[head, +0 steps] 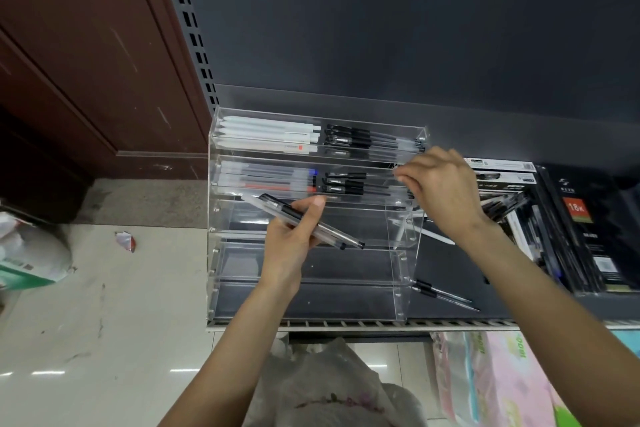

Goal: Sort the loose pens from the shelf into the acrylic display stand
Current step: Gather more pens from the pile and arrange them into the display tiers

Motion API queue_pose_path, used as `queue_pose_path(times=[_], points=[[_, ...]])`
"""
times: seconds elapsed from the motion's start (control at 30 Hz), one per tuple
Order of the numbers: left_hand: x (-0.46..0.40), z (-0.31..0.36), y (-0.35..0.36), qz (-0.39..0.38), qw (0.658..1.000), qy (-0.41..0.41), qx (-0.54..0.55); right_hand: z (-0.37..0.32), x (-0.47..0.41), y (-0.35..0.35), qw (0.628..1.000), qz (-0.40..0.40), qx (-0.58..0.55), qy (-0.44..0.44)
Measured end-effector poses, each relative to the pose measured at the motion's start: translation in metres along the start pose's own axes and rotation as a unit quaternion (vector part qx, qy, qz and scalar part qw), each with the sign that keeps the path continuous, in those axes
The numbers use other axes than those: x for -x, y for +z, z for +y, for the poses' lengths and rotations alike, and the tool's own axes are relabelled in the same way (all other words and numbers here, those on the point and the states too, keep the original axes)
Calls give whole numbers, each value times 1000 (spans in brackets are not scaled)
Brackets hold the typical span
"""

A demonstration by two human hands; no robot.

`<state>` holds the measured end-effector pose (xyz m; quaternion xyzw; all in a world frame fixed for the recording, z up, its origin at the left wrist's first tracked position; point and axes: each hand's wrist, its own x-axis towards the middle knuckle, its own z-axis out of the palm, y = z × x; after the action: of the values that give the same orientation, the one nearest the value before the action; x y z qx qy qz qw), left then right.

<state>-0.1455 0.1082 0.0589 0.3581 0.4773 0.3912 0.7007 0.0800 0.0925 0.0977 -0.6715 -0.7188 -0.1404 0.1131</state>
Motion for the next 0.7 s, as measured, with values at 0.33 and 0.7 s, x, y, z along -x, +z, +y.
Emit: queue_pose_path(times=[0.33,0.7], points=[[4,2,-1,30,999,14,2,-22,-11,7,969,-185,157,-40],[1,-3,7,15,997,66,-26,-69,20,-25,916,-133,-363,109]])
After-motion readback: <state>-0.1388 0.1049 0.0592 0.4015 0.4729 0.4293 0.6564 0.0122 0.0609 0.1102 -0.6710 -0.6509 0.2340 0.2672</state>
